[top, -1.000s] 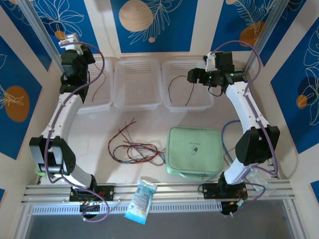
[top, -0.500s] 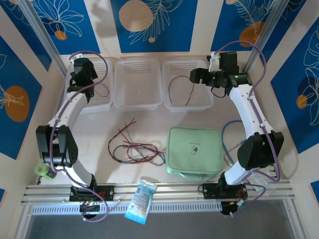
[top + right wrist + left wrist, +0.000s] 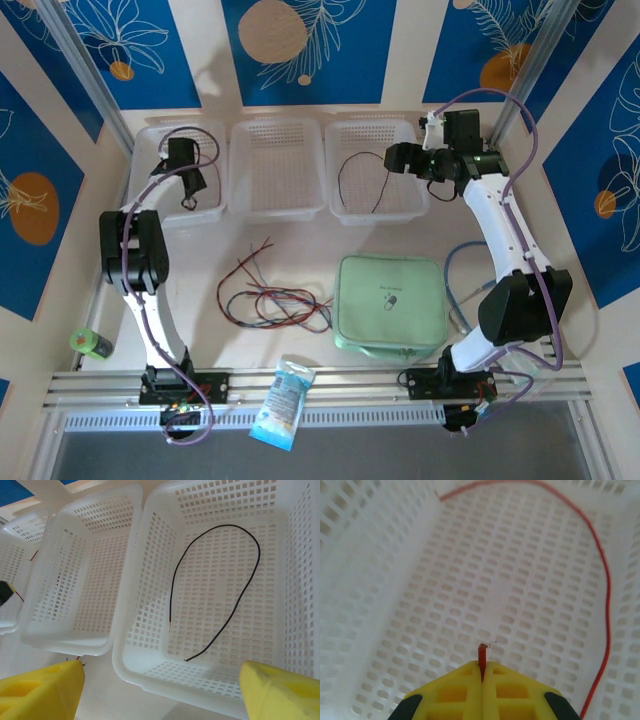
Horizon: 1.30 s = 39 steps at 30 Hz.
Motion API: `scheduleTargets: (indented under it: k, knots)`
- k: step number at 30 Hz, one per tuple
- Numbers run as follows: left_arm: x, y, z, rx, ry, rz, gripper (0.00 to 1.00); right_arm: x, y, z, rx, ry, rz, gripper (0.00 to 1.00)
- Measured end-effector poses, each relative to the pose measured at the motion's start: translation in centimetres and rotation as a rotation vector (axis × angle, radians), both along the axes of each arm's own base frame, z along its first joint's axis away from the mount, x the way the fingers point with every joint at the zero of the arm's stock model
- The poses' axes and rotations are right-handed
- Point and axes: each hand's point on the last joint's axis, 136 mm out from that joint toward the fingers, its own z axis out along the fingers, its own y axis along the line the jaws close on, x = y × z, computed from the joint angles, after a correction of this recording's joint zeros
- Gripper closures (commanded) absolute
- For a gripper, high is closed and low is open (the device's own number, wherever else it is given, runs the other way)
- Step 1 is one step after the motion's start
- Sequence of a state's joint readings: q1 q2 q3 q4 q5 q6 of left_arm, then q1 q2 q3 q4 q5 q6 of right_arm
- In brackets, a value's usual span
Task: Untangle the cables
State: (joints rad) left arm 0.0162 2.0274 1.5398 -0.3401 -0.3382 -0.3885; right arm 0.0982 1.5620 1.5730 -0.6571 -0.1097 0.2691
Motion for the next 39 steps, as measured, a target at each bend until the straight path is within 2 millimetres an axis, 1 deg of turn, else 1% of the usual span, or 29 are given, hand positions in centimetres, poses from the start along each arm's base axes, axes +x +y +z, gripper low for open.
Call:
scheduleTargets:
  k: [2, 5, 9, 10, 11, 12, 13, 14, 16, 18, 20, 21, 24, 27, 30, 32, 34, 36, 38, 39]
  knots:
    - [-0.4, -0.2, -1.3, -0.019, 0.046, -0.003, 1.0, -0.1, 0.0, 0.2, 0.0, -0.002, -0.001, 0.19]
    - [-0.3, -0.3, -2.8, -0.061, 0.095, -0.002, 1.0, -0.4, 0.0, 0.4, 0.0, -0.006, 0.0, 0.19]
    - [-0.3, -0.3, -4.1, -0.122, 0.134, -0.014, 1.0, -0.6, 0.0, 0.6, 0.0, -0.008, 0.001, 0.19]
    - [-0.5, -0.4, -4.2, -0.134, 0.141, -0.017, 0.88, -0.6, 0.0, 0.6, 0.0, -0.007, 0.003, 0.19]
    - [-0.5, -0.3, -4.2, -0.141, 0.142, -0.021, 0.65, -0.7, 0.2, 0.6, 0.0, -0.006, 0.006, 0.19]
    - [-0.5, -0.4, -4.1, -0.145, 0.139, -0.02, 0.48, -0.7, 0.2, 0.6, -0.001, -0.004, 0.006, 0.19]
    - [-0.5, -0.4, -3.8, -0.144, 0.131, -0.025, 0.38, -0.8, 0.3, 0.5, -0.001, -0.003, 0.01, 0.19]
    - [-0.6, -0.4, -3.5, -0.143, 0.127, -0.027, 0.33, -0.8, 0.4, 0.5, -0.002, -0.003, 0.012, 0.19]
    - [-0.8, -0.6, -2.2, -0.133, 0.107, -0.039, 0.25, -0.9, 0.8, 0.7, -0.002, -0.005, 0.019, 0.19]
    - [-0.7, -0.6, -0.1, -0.117, 0.07, -0.056, 0.19, -1.2, 1.0, 0.9, -0.002, -0.009, 0.025, 0.19]
    - [-0.7, -0.8, 2.4, -0.091, 0.029, -0.079, 0.13, -1.4, 1.2, 1.2, -0.001, -0.018, 0.031, 0.19]
    - [-0.7, -0.8, 3.6, -0.074, 0.008, -0.093, 0.09, -1.5, 1.4, 1.2, -0.001, -0.02, 0.034, 0.19]
    - [-1.0, -1.6, 7.1, -0.031, -0.049, -0.134, 0.02, -2.1, 1.7, 1.0, -0.001, -0.016, 0.044, 0.19]
    - [-1.9, -2.8, 9.6, 0.008, -0.089, -0.179, 0.01, -2.7, 2.1, 0.3, -0.002, -0.003, 0.054, 0.19]
    - [-2.9, -4.0, 10.9, 0.033, -0.099, -0.226, 0.01, -3.3, 2.2, -0.2, -0.003, 0.007, 0.058, 0.19]
    - [-3.5, -4.3, 11.2, 0.039, -0.093, -0.242, 0.01, -3.7, 2.2, -0.4, -0.002, 0.012, 0.059, 0.19]
    - [-4.3, -5.1, 11.3, 0.042, -0.082, -0.272, 0.03, -4.2, 2.2, -0.5, -0.002, 0.012, 0.06, 0.19]
    - [-5.6, -5.9, 11.3, 0.039, -0.075, -0.294, 0.05, -4.5, 2.1, -0.4, -0.001, 0.008, 0.06, 0.19]
    - [-7.4, -7.5, 11.1, 0.036, -0.069, -0.34, 0.08, -4.8, 2.1, -0.4, 0.002, 0.005, 0.058, 0.19]
    - [-8.5, -8.9, 11.1, 0.032, -0.067, -0.377, 0.09, -5.0, 2.1, -0.5, 0.003, 0.005, 0.057, 0.19]
